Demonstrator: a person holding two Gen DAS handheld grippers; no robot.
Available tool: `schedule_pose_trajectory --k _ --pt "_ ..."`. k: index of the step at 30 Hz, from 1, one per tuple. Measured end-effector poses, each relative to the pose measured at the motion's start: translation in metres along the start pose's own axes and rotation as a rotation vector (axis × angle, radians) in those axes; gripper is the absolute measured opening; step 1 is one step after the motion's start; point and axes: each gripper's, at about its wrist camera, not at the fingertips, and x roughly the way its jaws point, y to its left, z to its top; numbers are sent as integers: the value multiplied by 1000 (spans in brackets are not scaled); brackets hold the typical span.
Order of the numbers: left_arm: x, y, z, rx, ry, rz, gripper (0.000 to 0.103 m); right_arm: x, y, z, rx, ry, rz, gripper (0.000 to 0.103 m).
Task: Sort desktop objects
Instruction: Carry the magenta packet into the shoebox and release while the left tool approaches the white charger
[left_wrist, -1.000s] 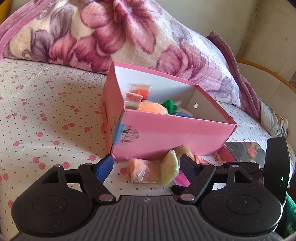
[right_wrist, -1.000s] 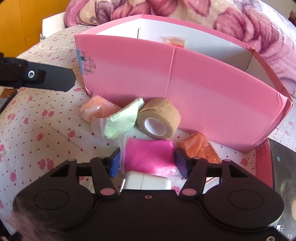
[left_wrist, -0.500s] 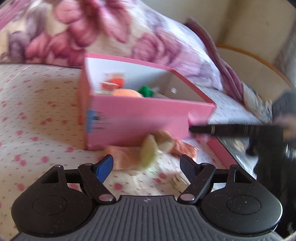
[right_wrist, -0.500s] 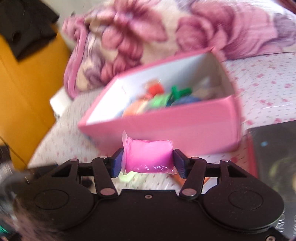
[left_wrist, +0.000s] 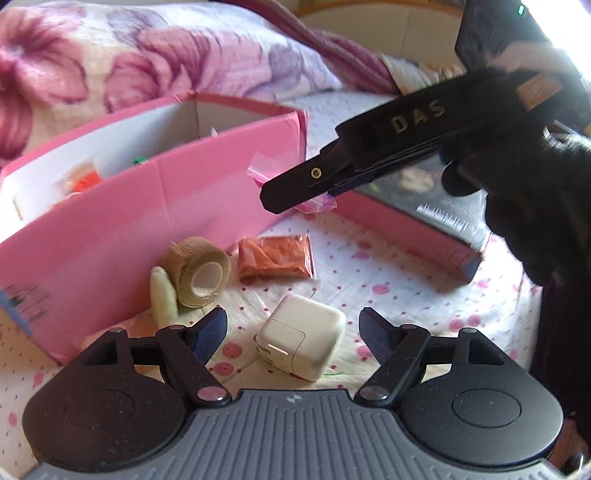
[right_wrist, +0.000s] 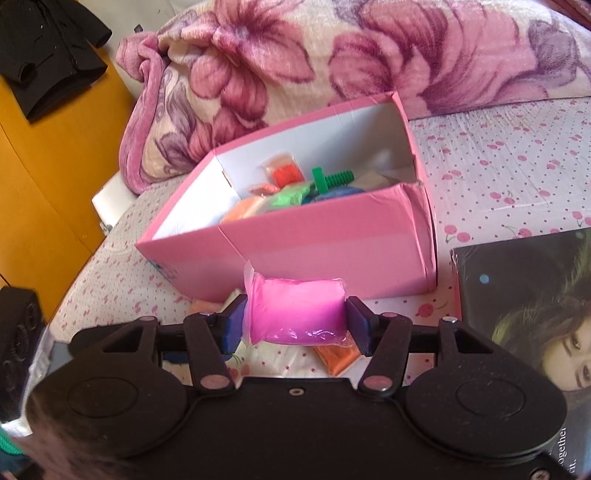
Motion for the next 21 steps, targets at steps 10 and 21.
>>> schedule_pose_trajectory --k 10,21 --pt "-2 16 -5 -215 120 93 57 -2 -5 -3 -27 15 -16 57" --pt "1 12 3 -88 130 89 65 -26 14 -7 -100 -14 -49 57"
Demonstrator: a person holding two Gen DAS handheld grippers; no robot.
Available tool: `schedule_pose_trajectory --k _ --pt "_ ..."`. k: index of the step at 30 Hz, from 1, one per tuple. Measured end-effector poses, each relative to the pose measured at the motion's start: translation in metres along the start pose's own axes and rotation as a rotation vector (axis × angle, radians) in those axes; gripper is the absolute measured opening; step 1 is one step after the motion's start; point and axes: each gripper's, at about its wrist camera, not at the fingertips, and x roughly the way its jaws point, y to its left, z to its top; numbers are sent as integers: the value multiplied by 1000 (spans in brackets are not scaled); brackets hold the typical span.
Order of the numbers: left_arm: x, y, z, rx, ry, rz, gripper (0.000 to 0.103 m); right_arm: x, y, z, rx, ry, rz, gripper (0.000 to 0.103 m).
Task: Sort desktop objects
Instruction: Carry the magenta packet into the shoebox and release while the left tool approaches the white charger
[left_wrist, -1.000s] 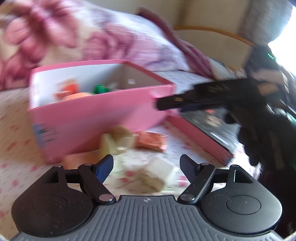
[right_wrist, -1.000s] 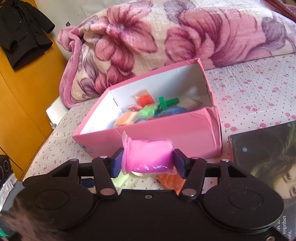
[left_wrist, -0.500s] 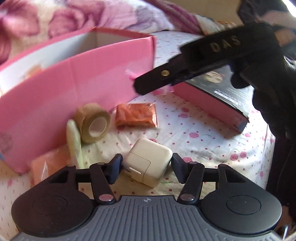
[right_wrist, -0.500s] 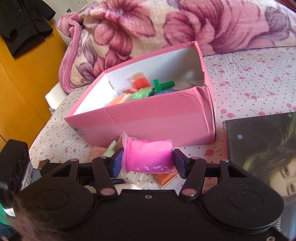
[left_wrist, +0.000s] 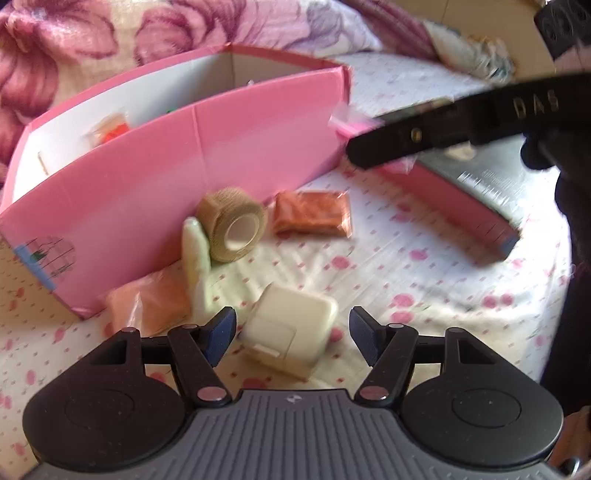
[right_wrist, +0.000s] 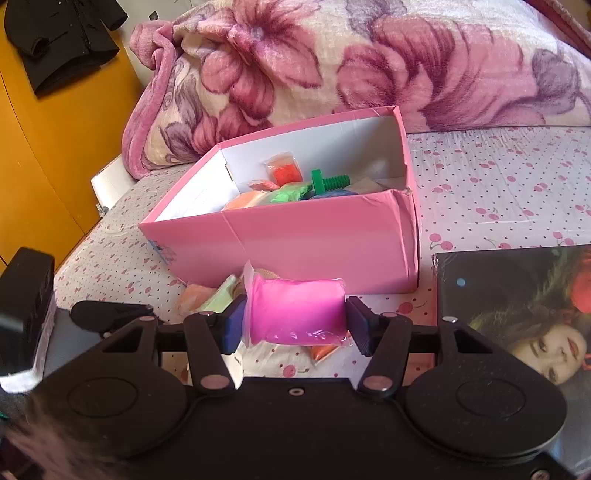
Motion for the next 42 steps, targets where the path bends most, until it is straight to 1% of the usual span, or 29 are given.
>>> schedule_pose_trajectory --k 2,6,9,12,17,22,31,36,42 --pt "3 -1 0 16 12 22 55 -5 8 3 -16 -9 -4 57" --pt "0 3 0 -38 -3 29 54 -18 24 18 -64 -34 -10 57" --pt "-1 6 1 -63 -9 43 54 -23 29 31 -74 -39 -10 57" --pt "-4 9 2 -79 -22 44 54 -23 36 43 -113 -31 -32 57" --pt "-6 12 1 -93 -35 31 54 -15 37 65 -133 -8 -45 57" --pt "-6 13 1 -99 -42 14 54 1 28 85 -102 26 -59 57" --pt "-5 16 -2 -102 -46 -13 54 43 20 112 -93 109 -115 57" --pt "-7 13 2 -91 -67 -32 54 74 18 125 -106 166 -150 57" --pt "-8 7 4 -79 -77 -56 54 105 16 126 -170 257 -226 57"
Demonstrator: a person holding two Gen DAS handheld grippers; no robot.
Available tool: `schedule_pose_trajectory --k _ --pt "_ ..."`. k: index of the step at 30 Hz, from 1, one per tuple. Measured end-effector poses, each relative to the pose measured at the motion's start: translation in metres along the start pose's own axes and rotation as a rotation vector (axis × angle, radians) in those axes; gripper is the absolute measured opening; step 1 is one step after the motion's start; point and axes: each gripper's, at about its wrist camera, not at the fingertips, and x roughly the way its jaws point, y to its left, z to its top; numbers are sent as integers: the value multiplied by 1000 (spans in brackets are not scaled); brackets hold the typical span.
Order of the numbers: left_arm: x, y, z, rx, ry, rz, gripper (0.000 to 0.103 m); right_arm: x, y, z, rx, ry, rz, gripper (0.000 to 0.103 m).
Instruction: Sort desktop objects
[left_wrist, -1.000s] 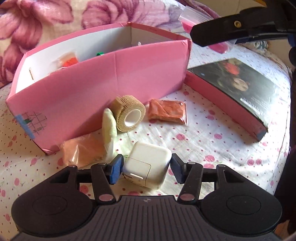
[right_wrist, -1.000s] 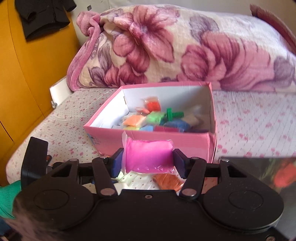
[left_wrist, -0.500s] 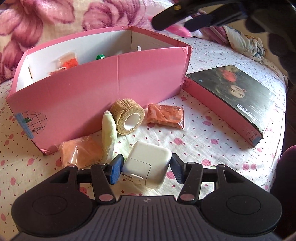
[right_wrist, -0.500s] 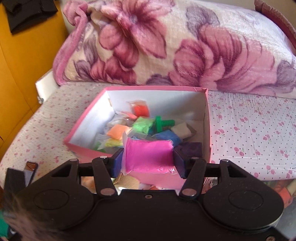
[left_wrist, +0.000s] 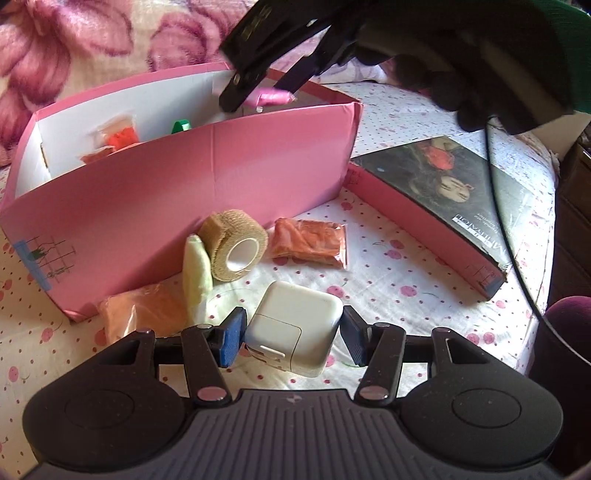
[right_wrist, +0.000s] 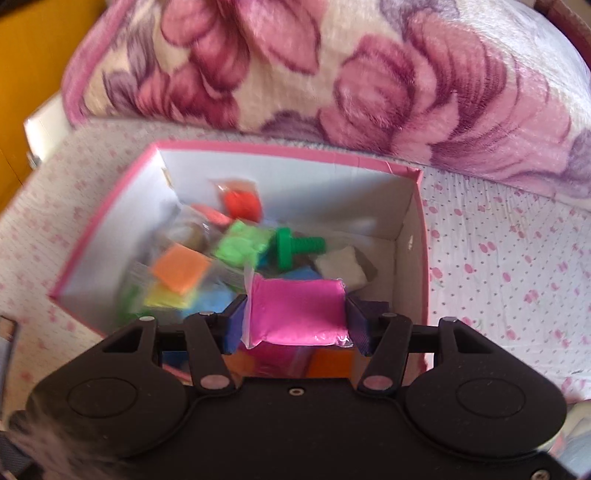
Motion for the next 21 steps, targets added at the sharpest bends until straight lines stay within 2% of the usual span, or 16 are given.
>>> schedule_pose_trajectory --k 6,15,16,19,21 --pt "-5 2 3 -5 -21 -16 54 21 -1 -7 -28 91 -48 57" --pt "-9 1 5 -7 -32 -23 54 27 1 0 -35 158 -70 61" --pt "-9 2 5 -8 -33 -23 54 27 2 0 -35 163 -72 64" --pt "-10 3 5 -10 -34 -24 54 22 1 1 -25 143 -81 87" --pt "-10 3 5 -10 -35 -25 54 14 1 0 -11 107 -69 89"
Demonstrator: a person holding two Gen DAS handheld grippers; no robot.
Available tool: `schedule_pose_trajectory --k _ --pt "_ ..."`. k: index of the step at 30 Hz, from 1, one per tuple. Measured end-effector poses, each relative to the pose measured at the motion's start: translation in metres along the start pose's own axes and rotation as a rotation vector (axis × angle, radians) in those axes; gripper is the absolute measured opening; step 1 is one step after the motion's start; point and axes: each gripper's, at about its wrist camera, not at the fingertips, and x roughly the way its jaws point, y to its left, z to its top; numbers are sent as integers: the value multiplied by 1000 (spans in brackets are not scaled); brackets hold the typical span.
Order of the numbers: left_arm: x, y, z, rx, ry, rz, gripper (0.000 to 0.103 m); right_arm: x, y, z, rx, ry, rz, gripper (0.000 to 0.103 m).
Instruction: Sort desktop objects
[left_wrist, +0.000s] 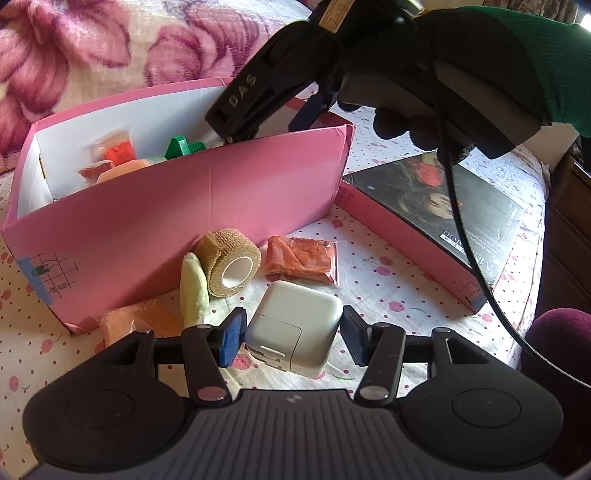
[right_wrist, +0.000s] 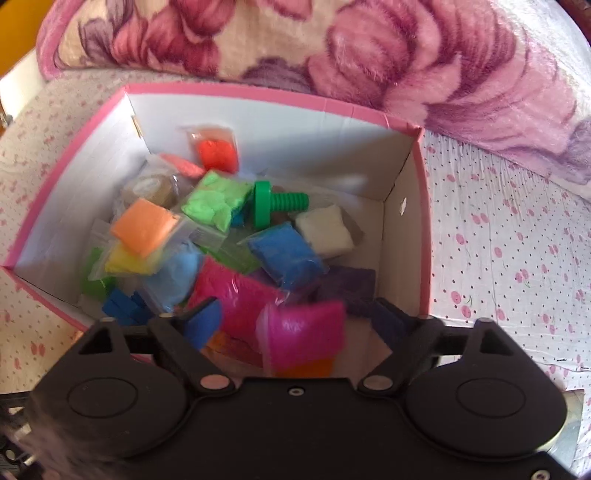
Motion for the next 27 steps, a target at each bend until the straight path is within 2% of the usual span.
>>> schedule_pose_trajectory --k 3,6,9,12,18,22,24,27 --pt "-1 1 0 -1 -1 1 54 -20 -2 -6 39 -89 53 89" --pt "-2 2 -1 -3 -2 4 54 -48 -5 -22 113 -219 116 90" --pt "-6 6 -1 -16 -13 12 54 -71 -7 -53 197 -325 174 90" --pt "-14 10 2 -38 -38 17 54 -81 -2 -94 254 -385 191 90" --pt "-31 14 8 -71 -104 26 54 -70 -1 -165 395 -411 177 90" --pt "-37 13 12 -65 -116 53 54 -47 -5 -189 482 -379 180 90" --pt "-40 14 15 -74 -129 62 54 -37 0 -194 476 -364 183 91" --pt "-48 13 20 -71 -152 73 54 -33 13 -194 403 -390 141 91"
